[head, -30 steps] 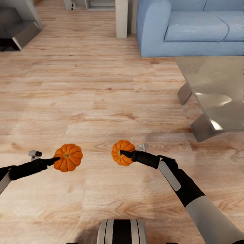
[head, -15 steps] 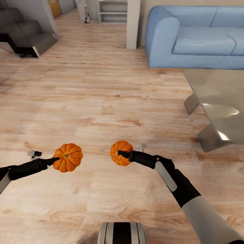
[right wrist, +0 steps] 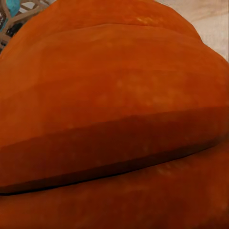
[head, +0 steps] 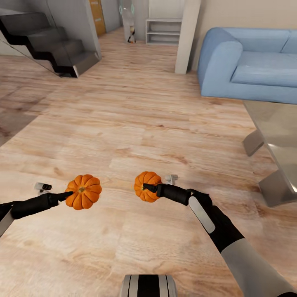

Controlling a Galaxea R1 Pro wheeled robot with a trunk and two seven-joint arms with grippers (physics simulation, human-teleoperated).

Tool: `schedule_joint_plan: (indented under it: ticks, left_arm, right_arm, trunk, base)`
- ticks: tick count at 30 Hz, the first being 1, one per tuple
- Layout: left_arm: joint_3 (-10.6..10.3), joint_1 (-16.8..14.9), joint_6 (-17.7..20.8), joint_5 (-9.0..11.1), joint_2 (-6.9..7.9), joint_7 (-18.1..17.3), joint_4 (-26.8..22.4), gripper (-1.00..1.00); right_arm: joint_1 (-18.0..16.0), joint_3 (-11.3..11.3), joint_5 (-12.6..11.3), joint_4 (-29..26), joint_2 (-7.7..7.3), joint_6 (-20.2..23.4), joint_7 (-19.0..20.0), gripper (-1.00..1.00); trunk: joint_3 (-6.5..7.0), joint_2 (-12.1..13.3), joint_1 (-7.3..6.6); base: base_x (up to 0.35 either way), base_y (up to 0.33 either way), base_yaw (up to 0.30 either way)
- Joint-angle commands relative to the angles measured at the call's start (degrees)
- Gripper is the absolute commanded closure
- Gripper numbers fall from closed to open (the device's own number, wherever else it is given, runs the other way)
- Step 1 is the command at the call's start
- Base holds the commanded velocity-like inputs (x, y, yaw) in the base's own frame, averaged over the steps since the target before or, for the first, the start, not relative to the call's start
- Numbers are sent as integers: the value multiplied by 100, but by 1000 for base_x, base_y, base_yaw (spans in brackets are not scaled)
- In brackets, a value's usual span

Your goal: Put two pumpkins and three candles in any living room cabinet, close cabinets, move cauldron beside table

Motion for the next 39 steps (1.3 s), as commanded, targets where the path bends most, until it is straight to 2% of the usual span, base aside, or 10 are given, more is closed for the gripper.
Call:
schedule_joint_plan:
  ticks: [1,11,15,21,39]
  left_arm:
    - [3,0,-7,3,0,-1,-1,100]
    - [3,0,-7,3,-10,1,-7,100]
    - [3,0,-7,3,-15,0,-9,100]
    - [3,0,-7,8,-7,-1,-9,100]
    - [-2,0,-7,3,-31,4,-9,100]
  right_arm:
    - [0,0,-11,0,0,3,-1,100]
    - [9,9,-14,1,5,-30,-1,100]
    - [9,110,-26,1,2,-247,-1,100]
    - [9,185,-17,1,1,-302,-1,100]
    - [16,201,-21,30,29,-341,-88,100]
  trunk:
    - [26,2,-2]
    - [294,15,-28]
    - [405,20,-38]
    - [571,28,-54]
    - [1069,52,-100]
  base:
    - [0,0,284]
    - [0,0,267]
    - [0,0,252]
    - [0,0,252]
    - [0,0,250]
